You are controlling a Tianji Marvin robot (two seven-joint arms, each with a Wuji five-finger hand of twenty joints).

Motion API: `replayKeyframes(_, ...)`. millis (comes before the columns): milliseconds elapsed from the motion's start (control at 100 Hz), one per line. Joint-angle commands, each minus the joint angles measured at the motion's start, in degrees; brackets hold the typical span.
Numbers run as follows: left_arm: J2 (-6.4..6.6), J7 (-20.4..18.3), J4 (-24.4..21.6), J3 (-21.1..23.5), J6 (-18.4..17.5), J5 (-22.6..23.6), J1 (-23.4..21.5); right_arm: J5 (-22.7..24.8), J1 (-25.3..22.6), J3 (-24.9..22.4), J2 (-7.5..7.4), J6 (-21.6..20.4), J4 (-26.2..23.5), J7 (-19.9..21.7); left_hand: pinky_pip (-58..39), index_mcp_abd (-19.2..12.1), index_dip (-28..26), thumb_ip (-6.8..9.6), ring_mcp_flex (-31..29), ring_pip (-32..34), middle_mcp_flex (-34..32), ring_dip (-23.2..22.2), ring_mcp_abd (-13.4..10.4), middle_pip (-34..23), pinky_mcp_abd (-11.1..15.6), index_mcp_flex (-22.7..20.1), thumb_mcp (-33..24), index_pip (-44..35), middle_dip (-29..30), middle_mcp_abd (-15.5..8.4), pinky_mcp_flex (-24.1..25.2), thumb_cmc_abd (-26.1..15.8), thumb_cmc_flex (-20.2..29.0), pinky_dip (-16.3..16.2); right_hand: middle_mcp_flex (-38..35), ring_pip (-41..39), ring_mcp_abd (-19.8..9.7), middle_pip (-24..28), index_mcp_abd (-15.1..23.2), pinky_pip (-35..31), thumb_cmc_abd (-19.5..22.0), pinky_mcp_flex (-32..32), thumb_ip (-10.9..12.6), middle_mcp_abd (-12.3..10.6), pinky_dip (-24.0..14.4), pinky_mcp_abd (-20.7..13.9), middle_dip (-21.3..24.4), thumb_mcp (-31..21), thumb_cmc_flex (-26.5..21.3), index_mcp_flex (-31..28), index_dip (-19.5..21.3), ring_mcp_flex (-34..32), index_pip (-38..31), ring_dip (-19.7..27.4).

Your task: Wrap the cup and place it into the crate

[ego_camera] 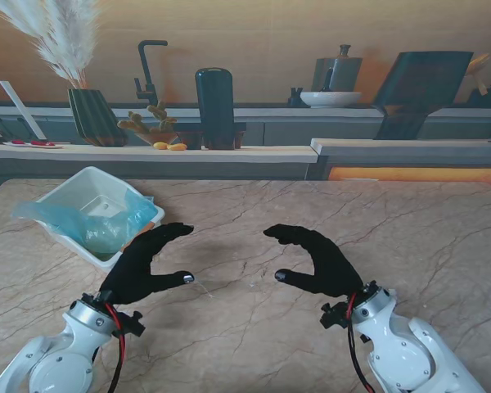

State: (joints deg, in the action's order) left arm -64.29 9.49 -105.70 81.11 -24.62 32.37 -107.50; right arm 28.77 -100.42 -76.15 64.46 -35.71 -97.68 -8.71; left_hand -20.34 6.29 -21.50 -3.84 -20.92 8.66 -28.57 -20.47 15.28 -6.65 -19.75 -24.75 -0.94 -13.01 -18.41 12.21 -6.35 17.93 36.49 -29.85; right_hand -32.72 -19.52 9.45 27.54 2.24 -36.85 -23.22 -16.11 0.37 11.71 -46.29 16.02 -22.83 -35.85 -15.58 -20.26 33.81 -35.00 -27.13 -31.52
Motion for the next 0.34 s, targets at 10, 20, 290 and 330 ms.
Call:
replayKeyframes(10,-0.24,0.21,-0.41,0.03,0.68,2.18,-0.59,-0.11,-0.2,0.22,0.28,0.32,-0.67,0.14,1.49,-1.97,0.47,2.12,1.07,-1.19,-0.03,0.91,-0.64,1.8,-0.36,-0.69,-0.64,1.91,1.27,-0.45,-0.06,1.47,0.81,0.19,1.1,0.72,-1.23,-1.07,1.97,1.2,-1.43,0.42,-1.46,-1.02,0.3,0.42,0.42,-0.84,2.24,0.24,-0.51,-1.11,-0.8,0.06)
replayKeyframes(20,-0.23,0.23,-0.43,0.04,0.72,2.26,-0.61,-0.14,-0.22,0.23,0.27,0.36,-0.7,0.17,1.53,-1.97,0.48,2.12,1.03,-1.18,-0.02,0.91,-0.63,1.8,-0.32,-0.66,-0.63,1.92,1.27,-0.45,-0.06,1.47,0.77,0.19,1.12,0.74,-1.26,-1.07,1.94,1.21,-1.44,0.42,-1.46,-1.05,0.28,0.43,0.42,-0.84,2.23,0.29,-0.53,-1.07,-0.78,0.06)
replayKeyframes(290,-0.21,0.52,-0.77,0.35,0.7,3.07,-1.01,0.21,-0.34,0.18,0.19,0.64,-0.93,0.33,2.11,-1.98,0.55,2.09,0.95,-1.15,-0.16,1.05,-0.61,1.7,-0.45,-0.85,-0.88,1.85,1.32,-0.34,-0.32,1.47,0.88,-0.04,1.35,0.7,-1.39,-1.1,1.98,1.32,-2.11,0.4,-1.45,-1.07,0.05,0.36,0.3,-0.93,1.8,0.38,-0.65,-1.01,-0.71,-0.02)
replayKeyframes(330,-0.19,0.5,-0.81,0.37,0.82,3.2,-1.02,0.4,-0.29,0.16,0.17,0.63,-0.88,0.36,2.17,-1.98,0.56,2.09,0.91,-1.13,-0.2,1.06,-0.57,1.7,-0.48,-0.88,-0.94,1.84,1.33,-0.47,-0.35,1.44,0.93,-0.08,1.35,0.69,-1.4,-1.08,1.98,1.32,-2.24,0.35,-1.44,-1.06,0.02,0.42,0.28,-0.97,1.7,0.38,-0.66,-1.05,-0.71,-0.03)
